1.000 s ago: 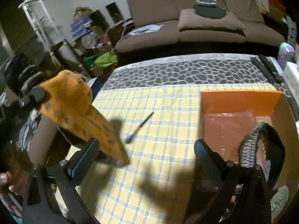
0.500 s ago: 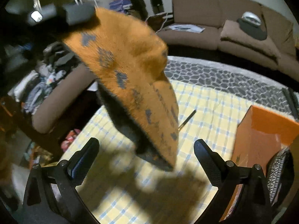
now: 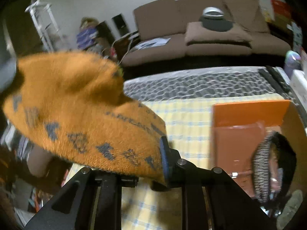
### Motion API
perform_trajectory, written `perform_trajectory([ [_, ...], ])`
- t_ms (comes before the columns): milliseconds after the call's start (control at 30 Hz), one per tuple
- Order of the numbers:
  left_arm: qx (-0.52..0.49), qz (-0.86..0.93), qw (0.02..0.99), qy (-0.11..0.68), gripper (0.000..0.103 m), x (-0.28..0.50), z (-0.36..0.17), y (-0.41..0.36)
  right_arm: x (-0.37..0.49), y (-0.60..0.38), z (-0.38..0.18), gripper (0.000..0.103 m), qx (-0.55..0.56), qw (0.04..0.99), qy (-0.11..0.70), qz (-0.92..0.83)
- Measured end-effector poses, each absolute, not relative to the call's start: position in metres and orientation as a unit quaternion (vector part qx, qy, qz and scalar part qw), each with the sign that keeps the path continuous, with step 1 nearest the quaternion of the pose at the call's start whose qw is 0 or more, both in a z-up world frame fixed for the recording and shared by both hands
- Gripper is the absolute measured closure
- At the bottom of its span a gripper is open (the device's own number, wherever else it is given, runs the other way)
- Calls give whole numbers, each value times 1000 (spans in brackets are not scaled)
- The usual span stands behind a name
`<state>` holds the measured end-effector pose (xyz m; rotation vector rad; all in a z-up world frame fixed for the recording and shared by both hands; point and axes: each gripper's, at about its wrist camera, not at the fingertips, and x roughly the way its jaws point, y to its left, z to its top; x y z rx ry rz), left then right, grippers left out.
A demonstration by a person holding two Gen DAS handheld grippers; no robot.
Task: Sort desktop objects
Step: 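Grasp the pouch with the right gripper while the left gripper holds it up, then carry the orange pouch onto the brown pouches in the box, open both grippers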
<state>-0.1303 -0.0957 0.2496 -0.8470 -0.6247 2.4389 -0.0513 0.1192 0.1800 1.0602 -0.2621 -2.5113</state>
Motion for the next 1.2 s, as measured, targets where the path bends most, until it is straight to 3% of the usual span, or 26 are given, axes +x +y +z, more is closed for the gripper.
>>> perform_trajectory([
  [300,-352,874,275,-191,97,-140,218,-18,-54,232,192,85,349,148,-188,-906],
  [533,-396,862,283,-143,97,-154,175,60,-63,305,161,85,372,100,-272,-882],
  [833,-441,844,294,-81,97,-154,133,136,-56,353,130,86,438,1,-187,-879],
  [1033,-481,840,251,-19,96,-153,97,154,-49,343,110,85,503,-18,-72,-861],
  [1100,-492,836,242,-17,96,-153,86,152,-49,338,103,80,515,-16,-49,-855],
  [1167,-492,837,239,-15,96,-151,87,151,-48,335,104,63,521,-20,-33,-853],
  [1200,-490,838,239,-11,96,-149,90,150,-47,335,107,47,524,-21,-33,-851],
])
